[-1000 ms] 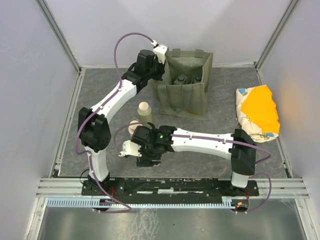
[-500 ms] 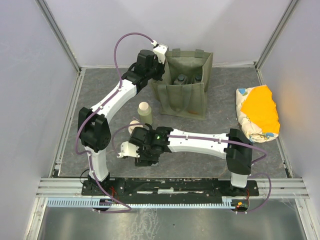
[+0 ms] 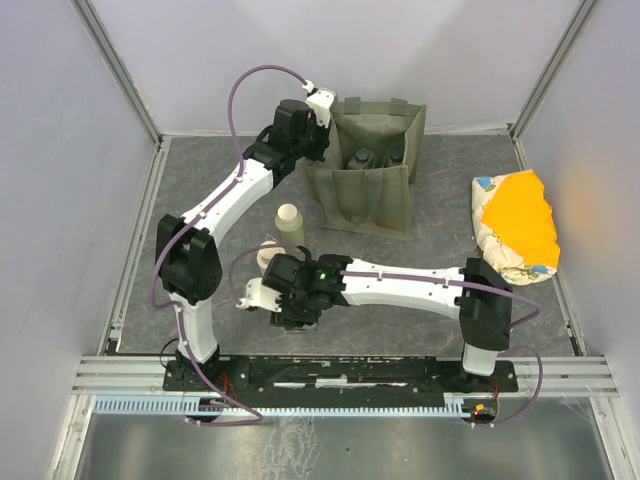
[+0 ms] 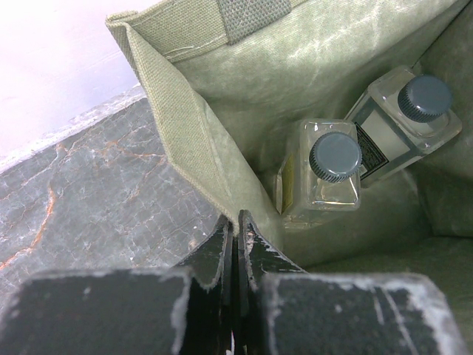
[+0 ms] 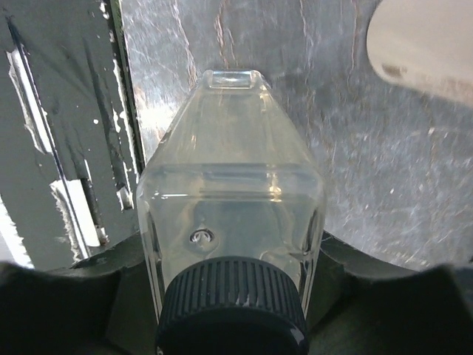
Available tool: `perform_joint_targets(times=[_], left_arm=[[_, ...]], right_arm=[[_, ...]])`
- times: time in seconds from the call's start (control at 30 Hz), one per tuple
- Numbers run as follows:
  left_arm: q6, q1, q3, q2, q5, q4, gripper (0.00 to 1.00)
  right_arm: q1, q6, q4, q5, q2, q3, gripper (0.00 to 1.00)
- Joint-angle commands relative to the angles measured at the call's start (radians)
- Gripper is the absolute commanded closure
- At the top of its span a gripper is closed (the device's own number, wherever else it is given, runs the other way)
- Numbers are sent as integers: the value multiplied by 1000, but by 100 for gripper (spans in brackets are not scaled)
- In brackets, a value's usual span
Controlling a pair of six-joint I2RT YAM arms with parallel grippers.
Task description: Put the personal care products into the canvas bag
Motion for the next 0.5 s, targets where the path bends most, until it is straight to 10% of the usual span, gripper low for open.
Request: perform_joint_targets(times=[0.0, 0.47], left_arm=[[20, 0, -20, -2, 32, -38, 97], [31, 5, -22, 1, 47, -43, 97]], right_arm=[[-41, 144, -3, 71, -129, 10, 100], [-234, 453, -534, 327, -284, 509, 100]])
